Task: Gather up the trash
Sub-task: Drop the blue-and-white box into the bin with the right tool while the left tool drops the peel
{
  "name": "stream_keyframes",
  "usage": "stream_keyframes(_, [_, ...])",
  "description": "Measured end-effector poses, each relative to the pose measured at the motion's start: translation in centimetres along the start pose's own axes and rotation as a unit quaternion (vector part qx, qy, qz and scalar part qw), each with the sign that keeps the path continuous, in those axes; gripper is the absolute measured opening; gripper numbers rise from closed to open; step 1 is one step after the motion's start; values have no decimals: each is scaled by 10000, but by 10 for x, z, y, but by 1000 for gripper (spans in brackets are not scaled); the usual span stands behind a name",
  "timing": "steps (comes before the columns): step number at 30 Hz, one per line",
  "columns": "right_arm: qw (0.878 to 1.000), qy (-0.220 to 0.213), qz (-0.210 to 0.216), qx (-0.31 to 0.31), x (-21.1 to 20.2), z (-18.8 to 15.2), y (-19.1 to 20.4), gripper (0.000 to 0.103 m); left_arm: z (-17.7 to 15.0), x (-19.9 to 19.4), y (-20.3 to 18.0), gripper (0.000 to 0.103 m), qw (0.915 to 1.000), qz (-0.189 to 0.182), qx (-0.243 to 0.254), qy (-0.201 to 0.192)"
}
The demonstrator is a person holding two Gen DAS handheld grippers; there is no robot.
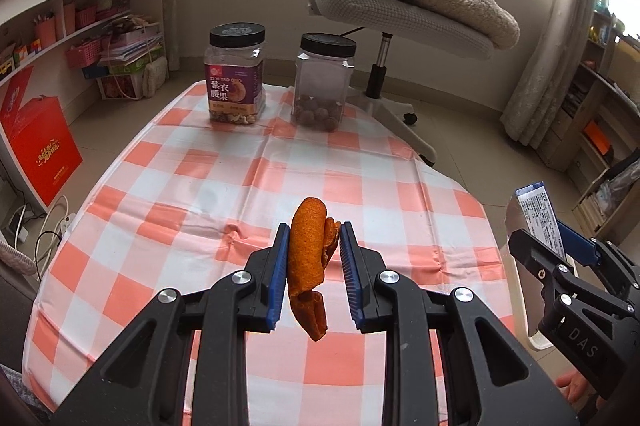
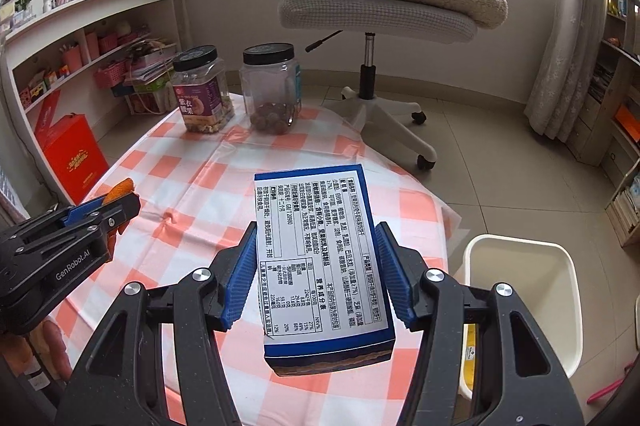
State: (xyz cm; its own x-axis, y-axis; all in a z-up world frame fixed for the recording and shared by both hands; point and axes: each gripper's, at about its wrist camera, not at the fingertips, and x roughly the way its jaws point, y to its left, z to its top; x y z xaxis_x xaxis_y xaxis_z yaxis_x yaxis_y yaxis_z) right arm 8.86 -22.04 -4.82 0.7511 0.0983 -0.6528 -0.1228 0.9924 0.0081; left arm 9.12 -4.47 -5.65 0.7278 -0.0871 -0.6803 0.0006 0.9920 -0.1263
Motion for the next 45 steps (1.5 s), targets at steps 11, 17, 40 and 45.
stream_keyframes(11, [9974,-38,-419,580,-12,-5,-62,54,-6,8,-54,26,9988,-354,324,113])
stream_keyframes(17, [9914,-53,-829,1008,-20,-9,-108,54,-9,12,-84,26,9972,-536,510,145])
stream_keyframes(40, [9106,-682,-3138,2602,-96,-39,-268,96,-10,22,-277,27,9715,-1839,1415,484])
stream_keyframes(45, [8984,-779,-3318,2771,-116,-48,-283,96,-16,28,-312,46,9618,-2092,1621,704])
